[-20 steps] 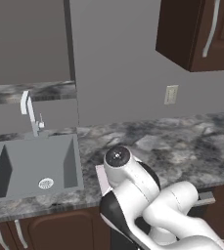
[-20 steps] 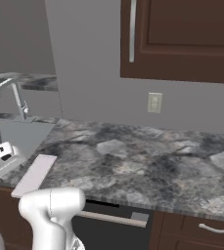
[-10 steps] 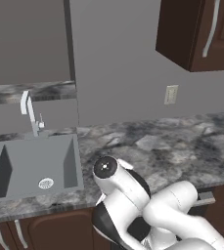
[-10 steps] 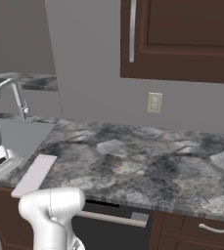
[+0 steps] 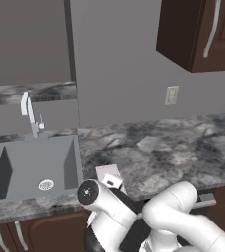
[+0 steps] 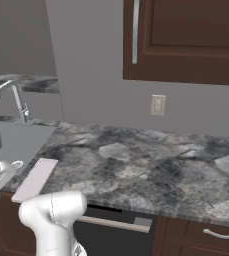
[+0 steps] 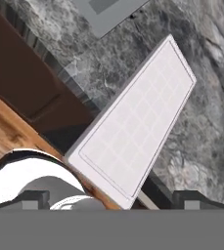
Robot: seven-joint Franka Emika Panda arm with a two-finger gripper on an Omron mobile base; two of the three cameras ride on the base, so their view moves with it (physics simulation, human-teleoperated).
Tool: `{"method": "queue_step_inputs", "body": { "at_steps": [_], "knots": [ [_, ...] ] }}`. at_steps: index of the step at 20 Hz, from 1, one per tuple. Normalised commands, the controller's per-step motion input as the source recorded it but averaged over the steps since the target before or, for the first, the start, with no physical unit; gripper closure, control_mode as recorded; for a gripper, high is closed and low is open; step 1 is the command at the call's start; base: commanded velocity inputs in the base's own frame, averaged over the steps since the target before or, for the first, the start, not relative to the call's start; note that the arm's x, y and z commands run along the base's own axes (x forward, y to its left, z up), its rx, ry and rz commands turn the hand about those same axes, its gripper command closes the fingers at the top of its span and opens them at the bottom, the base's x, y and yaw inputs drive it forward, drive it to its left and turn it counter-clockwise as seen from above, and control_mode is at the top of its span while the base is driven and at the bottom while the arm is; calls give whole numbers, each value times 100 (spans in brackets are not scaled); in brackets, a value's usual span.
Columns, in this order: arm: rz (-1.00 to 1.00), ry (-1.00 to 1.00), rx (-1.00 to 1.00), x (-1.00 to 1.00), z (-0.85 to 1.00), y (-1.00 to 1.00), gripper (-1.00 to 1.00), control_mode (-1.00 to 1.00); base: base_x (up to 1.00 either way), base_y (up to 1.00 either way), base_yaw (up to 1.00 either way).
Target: The ice cube tray has been filled with water. Take the tray and place it in the freezer to make ice. Close the freezer door after placing the tray.
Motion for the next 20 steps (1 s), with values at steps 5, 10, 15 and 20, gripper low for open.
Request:
{"method": "queue_step_inputs", "body": {
  "at_steps": [5,10,15,20],
  "knots": [
    [0,-18,-7,0,-26,0,-100,-100,0,0,0],
    [0,-20,-8,0,-30,0,-100,-100,0,0,0],
    [0,-14,-9,0,-26,0,-100,-100,0,0,0],
    [0,-9,-8,0,-22,0,-100,-100,0,0,0]
  ]
}}
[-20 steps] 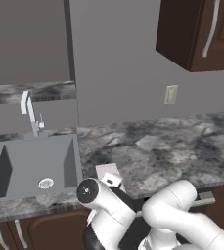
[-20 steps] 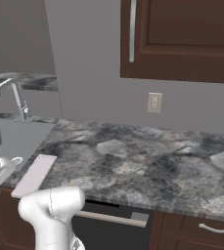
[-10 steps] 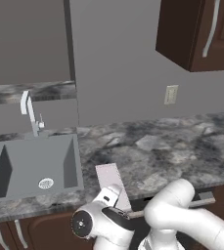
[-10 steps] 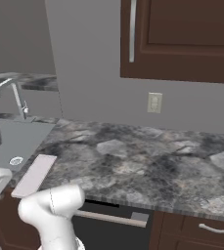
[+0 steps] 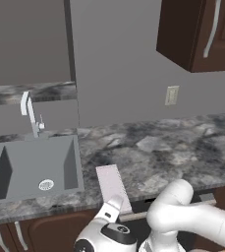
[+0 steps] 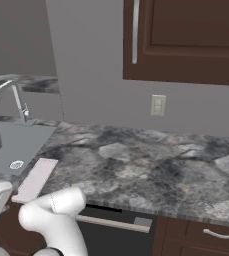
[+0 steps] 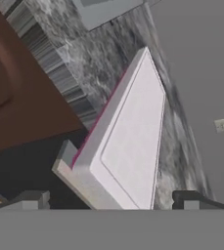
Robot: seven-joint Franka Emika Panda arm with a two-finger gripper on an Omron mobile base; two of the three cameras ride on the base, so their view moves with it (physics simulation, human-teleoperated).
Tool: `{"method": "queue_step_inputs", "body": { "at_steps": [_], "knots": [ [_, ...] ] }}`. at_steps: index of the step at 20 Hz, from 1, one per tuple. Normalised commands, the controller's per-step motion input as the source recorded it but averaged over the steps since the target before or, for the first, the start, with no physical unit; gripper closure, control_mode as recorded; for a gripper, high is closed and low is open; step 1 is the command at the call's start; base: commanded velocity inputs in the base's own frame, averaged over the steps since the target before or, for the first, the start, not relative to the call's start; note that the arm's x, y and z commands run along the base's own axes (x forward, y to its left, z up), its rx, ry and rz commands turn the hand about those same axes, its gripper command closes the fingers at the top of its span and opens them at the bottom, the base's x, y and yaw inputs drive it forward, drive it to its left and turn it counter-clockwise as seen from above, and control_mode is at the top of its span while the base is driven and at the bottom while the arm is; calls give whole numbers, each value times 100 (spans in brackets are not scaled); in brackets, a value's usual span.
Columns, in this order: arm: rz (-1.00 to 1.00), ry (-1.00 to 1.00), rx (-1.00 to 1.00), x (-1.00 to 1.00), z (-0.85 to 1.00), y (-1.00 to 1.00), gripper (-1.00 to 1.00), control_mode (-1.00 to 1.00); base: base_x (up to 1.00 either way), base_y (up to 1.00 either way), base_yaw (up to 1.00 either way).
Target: The ice cube tray has been filled with water. Take the tray and place it in the freezer to make ice. Close the freezer door after placing the tray.
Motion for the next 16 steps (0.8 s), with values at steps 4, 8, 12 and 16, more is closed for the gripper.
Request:
{"method": "queue_step_inputs", "body": {
  "at_steps": [4,8,12,16],
  "knots": [
    [0,-8,-8,0,-24,0,-100,-100,0,0,0],
    [0,-9,-8,0,-21,1,-100,-100,0,0,0],
    [0,-10,-8,0,-15,4,-100,-100,0,0,0],
    [0,-10,-6,0,-1,7,-100,-100,0,0,0]
  ]
}}
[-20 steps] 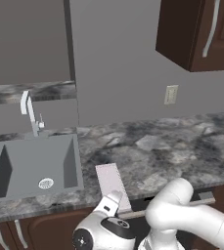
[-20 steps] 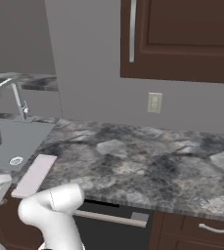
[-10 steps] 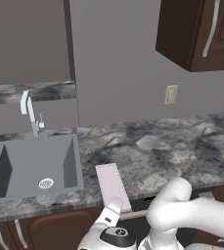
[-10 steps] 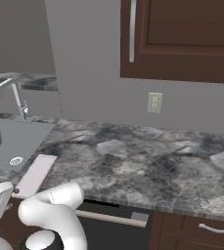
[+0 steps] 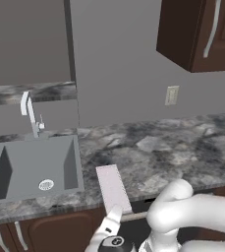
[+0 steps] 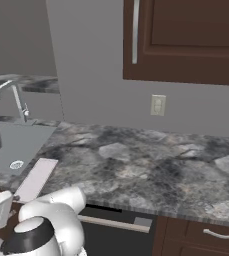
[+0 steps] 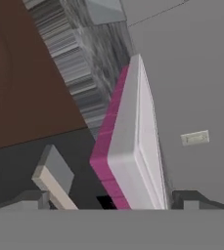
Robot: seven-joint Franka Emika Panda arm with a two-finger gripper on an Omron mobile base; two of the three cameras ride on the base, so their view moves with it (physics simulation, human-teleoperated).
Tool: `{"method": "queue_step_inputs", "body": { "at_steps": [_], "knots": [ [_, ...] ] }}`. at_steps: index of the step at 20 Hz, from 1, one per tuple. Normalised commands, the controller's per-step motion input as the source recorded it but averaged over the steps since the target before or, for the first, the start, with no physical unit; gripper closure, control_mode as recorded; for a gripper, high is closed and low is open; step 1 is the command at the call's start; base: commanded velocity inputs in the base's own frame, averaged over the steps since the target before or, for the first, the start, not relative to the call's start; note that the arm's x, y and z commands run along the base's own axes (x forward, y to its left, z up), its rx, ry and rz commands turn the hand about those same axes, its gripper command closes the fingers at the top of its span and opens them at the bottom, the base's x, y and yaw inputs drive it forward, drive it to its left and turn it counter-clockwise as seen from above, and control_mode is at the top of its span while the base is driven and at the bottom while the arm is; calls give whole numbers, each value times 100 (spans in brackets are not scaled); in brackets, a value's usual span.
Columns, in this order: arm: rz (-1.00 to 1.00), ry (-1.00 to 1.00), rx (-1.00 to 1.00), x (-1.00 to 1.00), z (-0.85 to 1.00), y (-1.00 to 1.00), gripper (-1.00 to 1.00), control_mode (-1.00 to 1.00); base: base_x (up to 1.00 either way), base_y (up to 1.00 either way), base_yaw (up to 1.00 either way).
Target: The ice cube tray has been filled with water. Take the tray and place it in the freezer to make ice. Close the freezer door after placing the tray.
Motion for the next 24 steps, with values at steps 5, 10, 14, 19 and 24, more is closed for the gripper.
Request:
{"method": "queue_step_inputs", "body": {
  "at_steps": [5,10,14,19,24],
  "knots": [
    [0,-9,-2,2,0,4,-100,-100,0,0,0],
    [0,-8,0,10,0,0,-100,-100,0,0,0],
    [0,-6,0,14,0,0,-100,-100,0,0,0],
    [0,-6,0,14,-3,0,-100,-100,0,0,0],
    [0,-8,0,12,-11,0,-100,-100,0,0,0]
  ]
}}
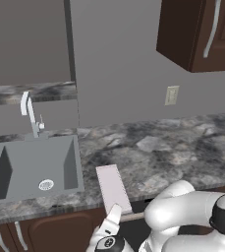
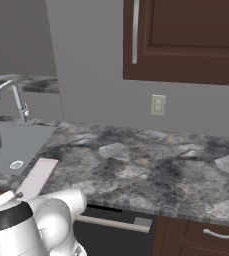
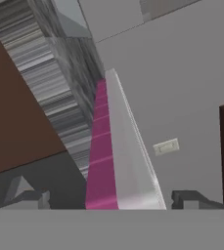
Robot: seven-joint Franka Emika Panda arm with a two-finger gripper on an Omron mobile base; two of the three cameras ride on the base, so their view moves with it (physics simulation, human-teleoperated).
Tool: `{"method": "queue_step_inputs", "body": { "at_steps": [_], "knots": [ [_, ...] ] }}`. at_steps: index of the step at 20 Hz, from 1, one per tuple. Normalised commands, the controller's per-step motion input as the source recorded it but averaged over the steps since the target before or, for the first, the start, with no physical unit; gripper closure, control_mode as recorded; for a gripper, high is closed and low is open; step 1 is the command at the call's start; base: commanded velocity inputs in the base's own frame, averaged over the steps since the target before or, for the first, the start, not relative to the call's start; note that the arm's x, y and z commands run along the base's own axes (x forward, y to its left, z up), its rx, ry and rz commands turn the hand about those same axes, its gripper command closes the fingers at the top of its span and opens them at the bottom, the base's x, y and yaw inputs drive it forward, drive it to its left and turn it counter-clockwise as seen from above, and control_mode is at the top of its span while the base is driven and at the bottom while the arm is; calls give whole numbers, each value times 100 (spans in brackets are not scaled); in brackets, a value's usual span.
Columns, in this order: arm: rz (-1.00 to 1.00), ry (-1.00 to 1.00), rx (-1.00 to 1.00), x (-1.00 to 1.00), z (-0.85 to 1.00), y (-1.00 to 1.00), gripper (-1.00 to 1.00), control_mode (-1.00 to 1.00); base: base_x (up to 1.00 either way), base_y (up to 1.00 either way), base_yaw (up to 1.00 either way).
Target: The ice cube tray has been filled with water. Take the tray and place it in the freezer to make ice. Close the freezer door after placing the tray.
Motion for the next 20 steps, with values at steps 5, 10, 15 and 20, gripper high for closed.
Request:
{"method": "queue_step_inputs", "body": {
  "at_steps": [5,10,15,20],
  "knots": [
    [0,-10,0,13,-7,0,-100,-100,0,0,0],
    [0,-10,0,13,-9,0,-100,-100,0,0,0],
    [0,-10,0,7,-10,0,-100,-100,0,0,0],
    [0,-11,0,0,0,0,-100,-100,0,0,0]
  ]
}}
